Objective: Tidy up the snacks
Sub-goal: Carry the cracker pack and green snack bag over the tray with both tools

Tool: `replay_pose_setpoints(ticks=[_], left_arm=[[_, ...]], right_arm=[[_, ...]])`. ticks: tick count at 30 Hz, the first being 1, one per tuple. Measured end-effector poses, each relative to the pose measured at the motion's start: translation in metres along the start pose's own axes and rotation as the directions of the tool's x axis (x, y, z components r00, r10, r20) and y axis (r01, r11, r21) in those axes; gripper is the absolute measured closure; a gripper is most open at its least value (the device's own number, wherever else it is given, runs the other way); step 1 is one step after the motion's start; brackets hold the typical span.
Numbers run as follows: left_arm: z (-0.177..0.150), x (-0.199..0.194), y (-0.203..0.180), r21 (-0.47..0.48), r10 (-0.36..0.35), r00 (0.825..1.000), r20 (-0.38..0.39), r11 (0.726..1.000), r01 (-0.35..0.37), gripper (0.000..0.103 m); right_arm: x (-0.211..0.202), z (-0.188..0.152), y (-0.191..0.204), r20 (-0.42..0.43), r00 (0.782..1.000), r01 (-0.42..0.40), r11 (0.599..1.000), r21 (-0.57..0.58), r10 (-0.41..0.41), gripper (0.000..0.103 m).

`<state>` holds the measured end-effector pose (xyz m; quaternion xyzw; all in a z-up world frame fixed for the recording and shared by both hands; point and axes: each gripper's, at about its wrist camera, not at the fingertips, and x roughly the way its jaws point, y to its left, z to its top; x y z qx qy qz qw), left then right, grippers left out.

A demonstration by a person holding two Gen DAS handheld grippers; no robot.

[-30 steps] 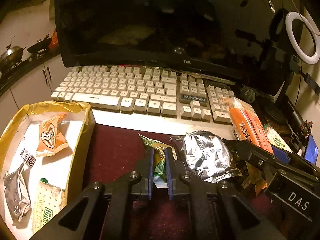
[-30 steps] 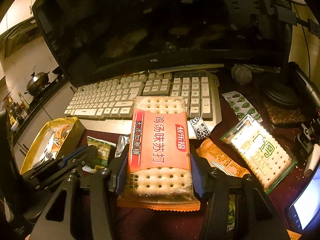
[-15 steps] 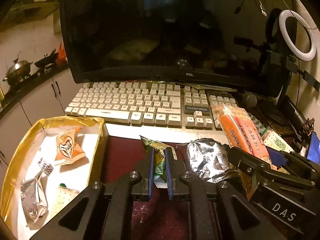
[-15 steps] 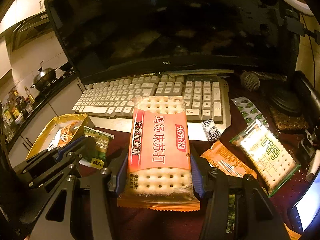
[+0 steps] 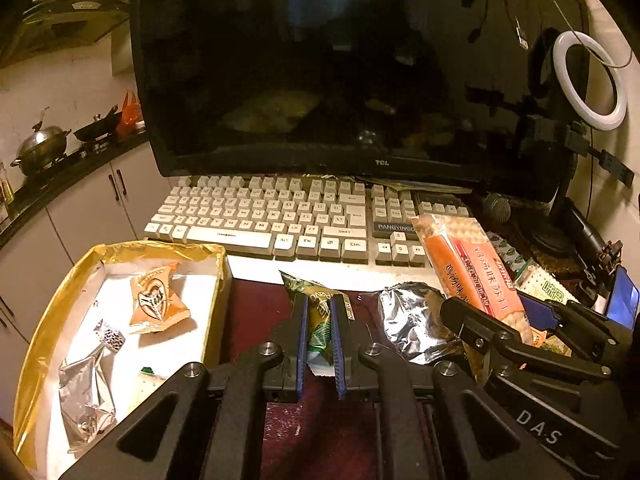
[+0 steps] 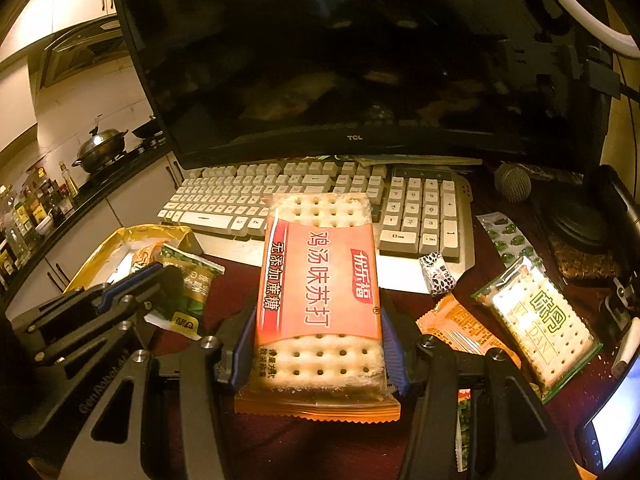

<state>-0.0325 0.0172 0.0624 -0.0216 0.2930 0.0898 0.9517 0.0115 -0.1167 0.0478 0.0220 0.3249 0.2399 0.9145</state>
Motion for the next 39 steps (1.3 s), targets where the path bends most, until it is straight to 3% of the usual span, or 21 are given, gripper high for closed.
replay_pose_setpoints(ticks=[9,14,19,30,39], left_arm=[[0.003,-0.014,0.016,-0.027,-0.004,1.000,0.015,1.000,0.004,0.093],[0.004,-0.027,0.038,-0.061,-0.009,1.000,0.021,0.998,0.010,0.093],[0.003,-0.033,0.072,-0.124,-0.025,1.000,-0.008,0.992,0.023,0.093],[-0.018,-0.041,0.163,-0.255,0.059,0.996,-0.071,0.964,-0.075,0.093],[-0.045,-0.036,0.175,-0.259,-0.001,0.992,-0.125,0.965,-0.032,0.093]], right_arm=[[0.003,0.002,0.004,-0.012,1.000,-0.024,1.000,0.004,0.024,0.050],[0.002,0.002,0.015,-0.060,0.994,-0.091,0.995,0.042,0.094,0.050],[0.001,0.002,0.042,-0.108,0.976,-0.183,0.982,0.046,0.187,0.050],[0.015,0.007,0.117,-0.222,0.921,-0.330,0.944,-0.013,0.319,0.050],[0.057,0.009,0.171,-0.302,0.891,-0.366,0.930,-0.033,0.340,0.050]])
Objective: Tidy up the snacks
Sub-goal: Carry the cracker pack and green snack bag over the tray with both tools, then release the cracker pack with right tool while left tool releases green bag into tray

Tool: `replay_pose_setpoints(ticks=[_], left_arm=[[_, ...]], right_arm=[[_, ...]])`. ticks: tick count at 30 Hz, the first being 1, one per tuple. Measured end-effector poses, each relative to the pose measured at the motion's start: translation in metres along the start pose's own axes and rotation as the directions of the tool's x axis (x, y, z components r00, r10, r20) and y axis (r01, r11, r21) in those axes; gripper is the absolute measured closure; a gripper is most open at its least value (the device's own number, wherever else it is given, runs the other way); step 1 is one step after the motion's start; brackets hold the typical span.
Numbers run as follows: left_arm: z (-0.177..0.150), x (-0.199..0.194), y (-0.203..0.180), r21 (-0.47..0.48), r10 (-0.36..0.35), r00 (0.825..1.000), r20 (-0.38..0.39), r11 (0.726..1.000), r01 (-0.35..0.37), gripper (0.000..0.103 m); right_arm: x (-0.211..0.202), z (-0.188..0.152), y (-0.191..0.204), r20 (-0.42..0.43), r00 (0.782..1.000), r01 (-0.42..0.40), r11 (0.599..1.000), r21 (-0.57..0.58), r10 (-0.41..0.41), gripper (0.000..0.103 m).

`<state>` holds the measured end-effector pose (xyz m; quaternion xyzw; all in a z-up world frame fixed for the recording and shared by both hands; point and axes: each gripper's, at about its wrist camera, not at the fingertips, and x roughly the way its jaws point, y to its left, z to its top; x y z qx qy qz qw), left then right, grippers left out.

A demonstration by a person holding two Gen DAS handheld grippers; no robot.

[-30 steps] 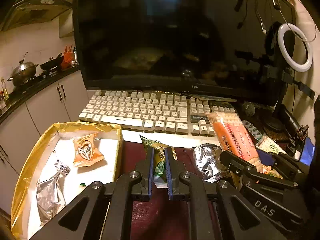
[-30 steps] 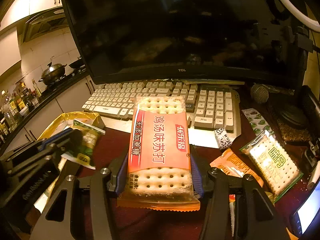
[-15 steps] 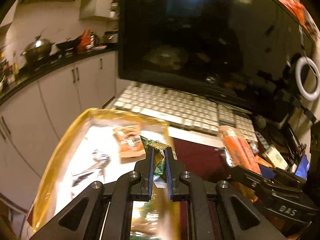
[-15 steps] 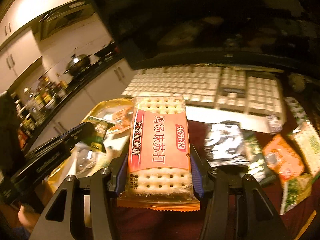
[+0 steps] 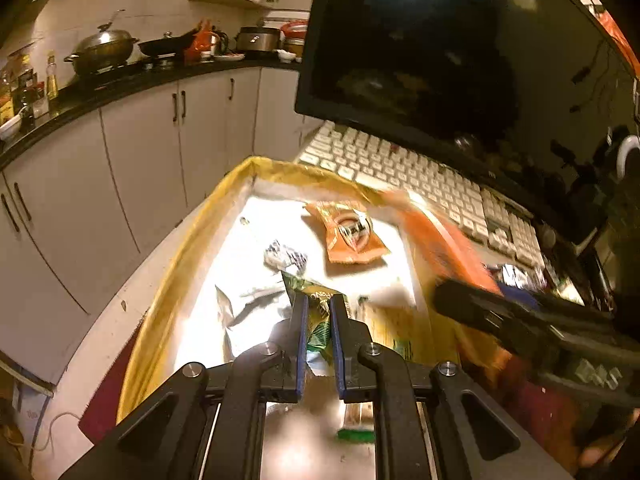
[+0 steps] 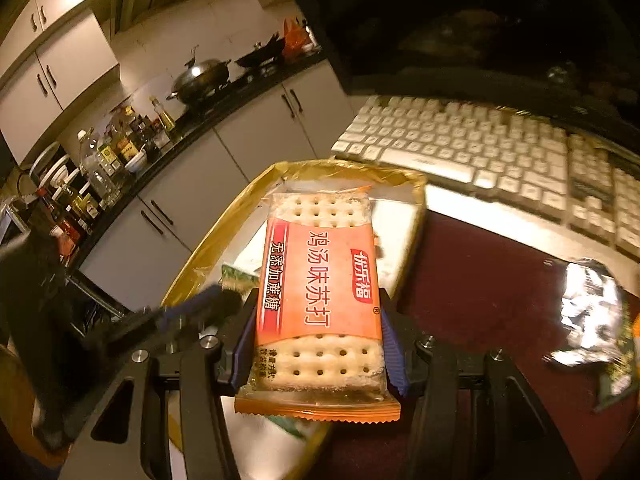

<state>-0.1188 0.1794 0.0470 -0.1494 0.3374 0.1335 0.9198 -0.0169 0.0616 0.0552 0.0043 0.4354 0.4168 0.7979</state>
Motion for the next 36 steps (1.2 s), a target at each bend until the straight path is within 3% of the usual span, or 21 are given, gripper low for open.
replay_pose_setpoints(ticks=[9,16,36], left_arm=[[-0.009,-0.008,-0.006,0.079,-0.004,1.000,0.021,0.997,0.002,0.093],[-0.009,-0.007,-0.005,0.096,0.006,1.000,0.025,0.995,-0.009,0.093],[-0.008,-0.004,-0.008,0.088,-0.005,1.000,0.001,0.996,0.005,0.088]], right_arm=[[0.041,0.019,0.007,-0.035,0.999,0.039,0.999,0.003,-0.039,0.050],[0.056,0.019,0.007,-0.067,0.997,0.023,1.000,0.008,-0.022,0.050],[0.038,0.019,0.006,-0.053,0.998,-0.023,1.000,0.016,0.024,0.049]])
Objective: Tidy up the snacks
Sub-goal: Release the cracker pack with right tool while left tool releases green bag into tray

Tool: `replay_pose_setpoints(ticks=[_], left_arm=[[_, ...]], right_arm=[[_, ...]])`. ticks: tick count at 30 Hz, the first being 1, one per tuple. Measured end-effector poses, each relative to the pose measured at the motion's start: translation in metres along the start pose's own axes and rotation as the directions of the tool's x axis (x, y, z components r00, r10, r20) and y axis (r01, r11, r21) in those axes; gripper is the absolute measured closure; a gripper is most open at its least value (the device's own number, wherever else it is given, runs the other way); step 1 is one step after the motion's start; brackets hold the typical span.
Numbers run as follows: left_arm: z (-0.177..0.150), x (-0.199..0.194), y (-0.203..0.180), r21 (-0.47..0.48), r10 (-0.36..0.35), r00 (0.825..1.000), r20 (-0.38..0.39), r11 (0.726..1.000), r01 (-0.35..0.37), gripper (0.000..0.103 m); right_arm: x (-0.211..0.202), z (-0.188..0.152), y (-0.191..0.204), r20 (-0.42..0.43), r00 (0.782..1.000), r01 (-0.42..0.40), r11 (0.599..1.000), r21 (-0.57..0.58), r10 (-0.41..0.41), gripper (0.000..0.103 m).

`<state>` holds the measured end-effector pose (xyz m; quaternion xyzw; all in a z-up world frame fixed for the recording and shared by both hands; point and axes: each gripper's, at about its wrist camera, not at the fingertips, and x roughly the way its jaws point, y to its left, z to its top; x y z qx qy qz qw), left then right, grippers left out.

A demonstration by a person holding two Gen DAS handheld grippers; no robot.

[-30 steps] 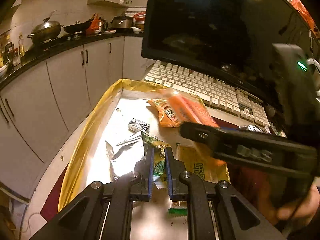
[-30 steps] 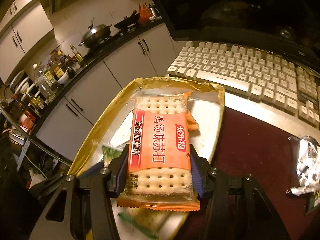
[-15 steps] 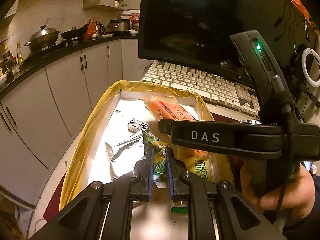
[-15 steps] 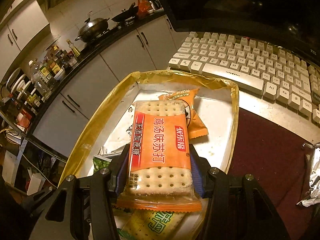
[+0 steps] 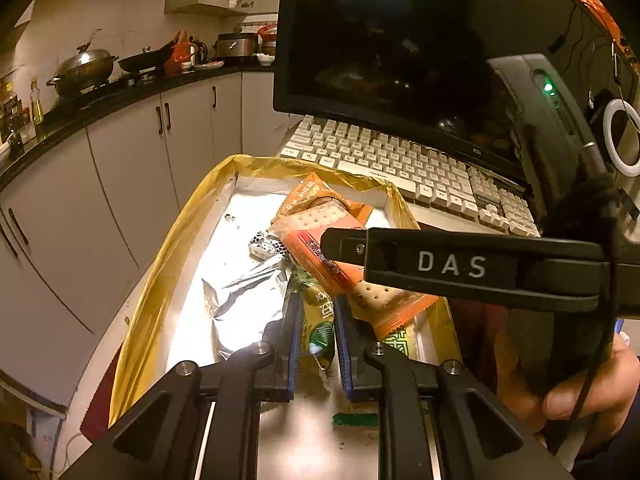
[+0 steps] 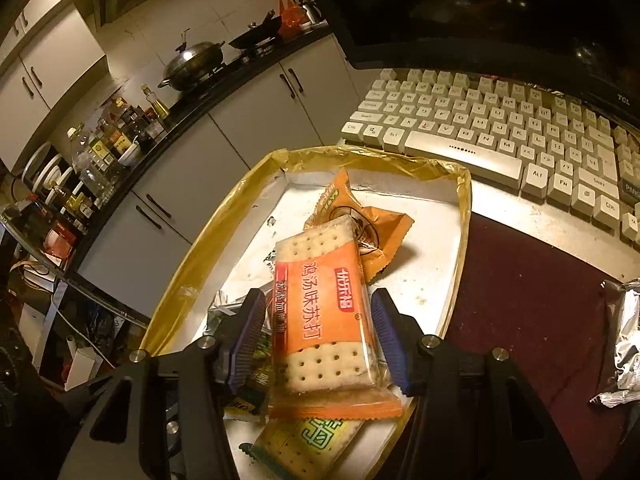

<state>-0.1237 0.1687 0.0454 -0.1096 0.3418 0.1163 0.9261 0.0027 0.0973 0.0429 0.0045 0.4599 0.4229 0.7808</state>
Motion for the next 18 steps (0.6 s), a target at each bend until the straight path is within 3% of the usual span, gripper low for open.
replay_pose_setpoints(ticks=[18], left_arm=[[0.004,-0.006,-0.024,0.043,-0.022,1.000,0.002,0.999,0.022,0.078]], right_arm=[[-0.053,-0.016,-0.027,0.067,0.998,-0.020,0.998,0.057,0.016,0.049]])
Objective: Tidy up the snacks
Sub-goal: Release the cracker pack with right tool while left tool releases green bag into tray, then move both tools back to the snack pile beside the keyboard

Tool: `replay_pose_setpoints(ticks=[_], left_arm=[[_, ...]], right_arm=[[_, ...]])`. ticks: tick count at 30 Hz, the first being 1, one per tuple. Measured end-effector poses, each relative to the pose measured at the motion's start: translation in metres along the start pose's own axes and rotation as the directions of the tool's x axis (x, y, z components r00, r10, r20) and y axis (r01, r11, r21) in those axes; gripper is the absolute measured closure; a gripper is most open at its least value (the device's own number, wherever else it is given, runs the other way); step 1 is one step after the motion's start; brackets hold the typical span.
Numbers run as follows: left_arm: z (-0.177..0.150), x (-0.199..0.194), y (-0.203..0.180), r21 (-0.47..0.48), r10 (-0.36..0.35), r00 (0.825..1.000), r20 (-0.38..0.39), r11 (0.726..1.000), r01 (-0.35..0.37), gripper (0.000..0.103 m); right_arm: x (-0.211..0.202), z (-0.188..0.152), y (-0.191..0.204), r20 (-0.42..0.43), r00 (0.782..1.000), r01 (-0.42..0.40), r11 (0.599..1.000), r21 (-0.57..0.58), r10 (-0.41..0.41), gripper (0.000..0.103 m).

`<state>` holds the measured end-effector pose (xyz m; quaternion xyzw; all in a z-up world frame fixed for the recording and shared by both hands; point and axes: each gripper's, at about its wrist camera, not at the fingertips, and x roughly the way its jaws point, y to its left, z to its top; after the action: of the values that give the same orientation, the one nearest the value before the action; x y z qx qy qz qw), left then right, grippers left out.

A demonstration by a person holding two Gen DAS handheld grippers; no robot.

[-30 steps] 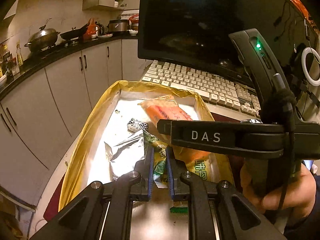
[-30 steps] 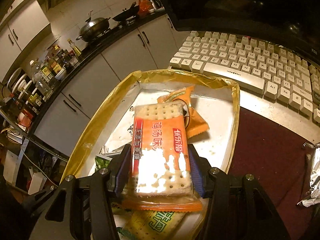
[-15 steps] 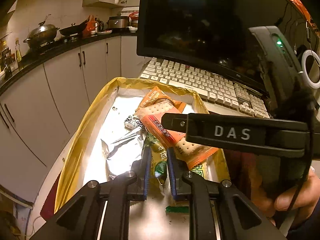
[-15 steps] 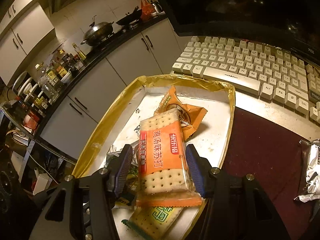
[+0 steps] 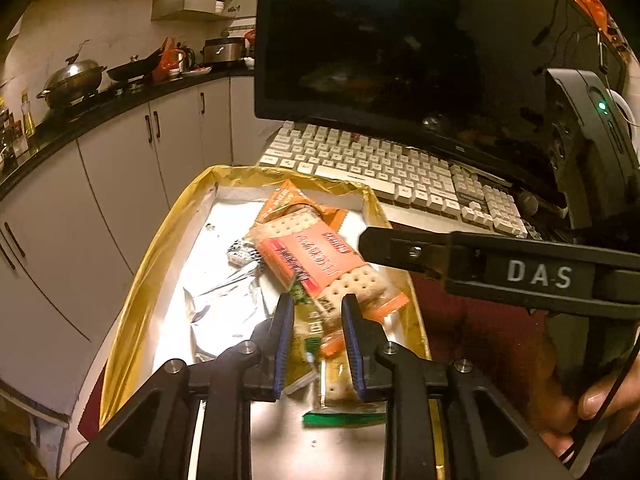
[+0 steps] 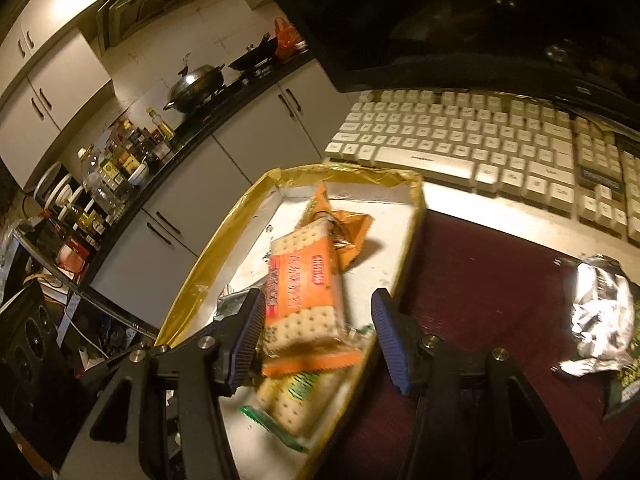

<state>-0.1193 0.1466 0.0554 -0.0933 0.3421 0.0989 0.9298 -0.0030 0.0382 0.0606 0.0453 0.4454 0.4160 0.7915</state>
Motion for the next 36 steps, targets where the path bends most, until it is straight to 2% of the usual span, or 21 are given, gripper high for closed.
replay_pose_setpoints(ticks=[6,11,12,15,20,24,27,29,30,31,33,34,36], left_arm=[[0.004,0.000,-0.015,0.022,-0.020,1.000,-0.001,1.000,0.020,0.078],[0.008,0.000,-0.043,0.075,-0.057,0.998,-0.019,0.996,0.058,0.077],[0.009,0.000,-0.049,0.084,-0.067,0.998,-0.021,0.994,0.069,0.076],[0.013,0.002,-0.069,0.109,-0.109,0.993,-0.042,0.988,0.113,0.064],[0.017,0.011,-0.102,0.137,-0.168,0.981,-0.093,0.974,0.180,0.064],[0.022,0.022,-0.119,0.136,-0.188,0.973,-0.131,0.969,0.206,0.062],[0.027,0.032,-0.122,0.113,-0.197,0.967,-0.161,0.970,0.216,0.054],[0.030,0.036,-0.123,0.094,-0.203,0.965,-0.168,0.971,0.221,0.052],[0.033,0.039,-0.122,0.084,-0.200,0.964,-0.174,0.973,0.217,0.050],[0.035,0.041,-0.122,0.075,-0.199,0.964,-0.178,0.974,0.215,0.048],[0.039,0.044,-0.122,0.055,-0.206,0.961,-0.183,0.974,0.219,0.046],[0.041,0.045,-0.122,0.050,-0.206,0.961,-0.186,0.975,0.218,0.044],[0.045,0.049,-0.124,0.043,-0.205,0.960,-0.190,0.975,0.217,0.036]], right_arm=[[-0.026,-0.006,-0.026,0.028,0.999,0.021,0.999,0.042,-0.022,0.049],[-0.052,-0.007,-0.057,0.072,0.996,0.044,0.994,0.098,-0.051,0.049],[-0.057,-0.006,-0.064,0.083,0.994,0.056,0.992,0.111,-0.065,0.049],[-0.074,-0.004,-0.094,0.124,0.985,0.101,0.980,0.171,-0.123,0.049],[-0.089,-0.002,-0.137,0.163,0.954,0.206,0.947,0.248,-0.251,0.049],[-0.078,-0.004,-0.157,0.134,0.952,0.230,0.932,0.280,-0.276,0.049],[-0.064,-0.007,-0.162,0.096,0.960,0.227,0.932,0.282,-0.263,0.049],[-0.055,-0.009,-0.161,0.069,0.968,0.215,0.936,0.277,-0.243,0.049],[-0.053,-0.009,-0.159,0.069,0.974,0.188,0.944,0.273,-0.214,0.048],[-0.051,-0.009,-0.159,0.070,0.989,0.106,0.956,0.272,-0.130,0.048],[-0.054,-0.011,-0.164,0.091,0.996,-0.008,0.951,0.308,-0.021,0.049],[-0.057,-0.010,-0.167,0.103,0.994,-0.007,0.948,0.319,-0.027,0.048],[-0.065,-0.009,-0.170,0.115,0.988,0.066,0.947,0.314,-0.107,0.048]])
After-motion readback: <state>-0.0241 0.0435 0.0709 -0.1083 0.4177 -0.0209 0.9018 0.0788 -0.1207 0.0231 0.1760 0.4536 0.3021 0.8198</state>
